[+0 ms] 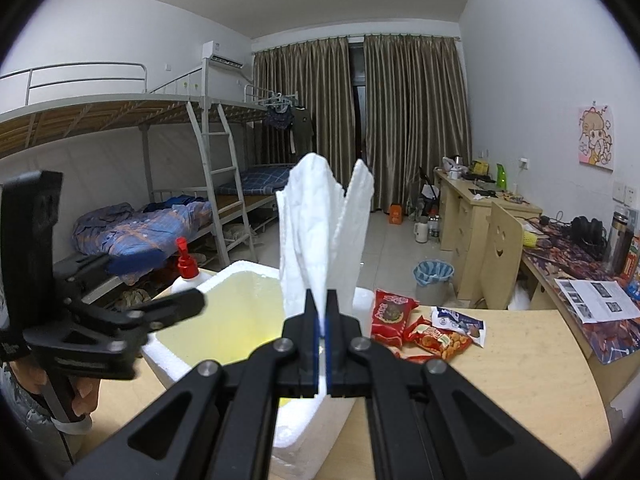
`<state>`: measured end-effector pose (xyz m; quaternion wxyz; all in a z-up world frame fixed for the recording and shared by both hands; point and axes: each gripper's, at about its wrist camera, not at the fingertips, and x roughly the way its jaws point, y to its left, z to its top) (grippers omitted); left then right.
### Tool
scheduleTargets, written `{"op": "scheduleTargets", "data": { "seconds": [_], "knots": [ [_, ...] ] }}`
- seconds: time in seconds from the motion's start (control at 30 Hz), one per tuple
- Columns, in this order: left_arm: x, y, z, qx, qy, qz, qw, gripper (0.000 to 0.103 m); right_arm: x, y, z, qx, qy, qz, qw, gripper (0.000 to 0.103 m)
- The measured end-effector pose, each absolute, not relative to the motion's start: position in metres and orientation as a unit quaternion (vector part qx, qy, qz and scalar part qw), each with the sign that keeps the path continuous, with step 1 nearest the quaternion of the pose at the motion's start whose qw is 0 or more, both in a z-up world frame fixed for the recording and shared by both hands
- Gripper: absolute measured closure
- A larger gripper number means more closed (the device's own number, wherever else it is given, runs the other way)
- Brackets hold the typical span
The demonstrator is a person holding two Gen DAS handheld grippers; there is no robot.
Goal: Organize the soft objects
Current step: 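Open the left tool to drop the foam tube into the box, then open the right tool to drop the paper towel into the box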
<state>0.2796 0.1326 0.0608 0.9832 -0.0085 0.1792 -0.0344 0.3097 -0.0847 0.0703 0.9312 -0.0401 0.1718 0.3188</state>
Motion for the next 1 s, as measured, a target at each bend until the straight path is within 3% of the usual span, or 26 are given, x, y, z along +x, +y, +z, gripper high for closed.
{"op": "scheduleTargets", "data": {
  "seconds": [0.33,0.73,0.77,0.83,0.87,0.9,1.0],
  "knots": [
    [0.256,0.153,0.062,-0.003,0.143,0.003,0.99,0.0,0.307,-0.063,0.068,-0.05,0.179,0.335,0.924,0.1],
    [0.242,0.186,0.046,-0.065,0.116,0.025,0.991,0.0,0.312,-0.046,0.056,-0.055,0.195,0.341,0.918,0.097],
    [0.242,0.187,0.045,-0.064,0.118,0.026,0.991,0.0,0.312,-0.045,0.055,-0.057,0.196,0.34,0.918,0.09],
    [0.244,0.187,0.043,-0.061,0.122,0.026,0.99,0.0,0.312,-0.044,0.054,-0.056,0.198,0.342,0.917,0.063],
    [0.244,0.188,0.041,-0.064,0.122,0.025,0.99,0.0,0.312,-0.044,0.054,-0.054,0.199,0.347,0.915,0.041],
    [0.244,0.189,0.041,-0.065,0.123,0.024,0.99,0.0,0.311,-0.044,0.054,-0.052,0.198,0.354,0.912,0.034],
    [0.243,0.187,0.038,-0.059,0.118,0.028,0.991,0.0,0.307,-0.044,0.055,-0.056,0.192,0.351,0.915,0.034]
  ]
}}
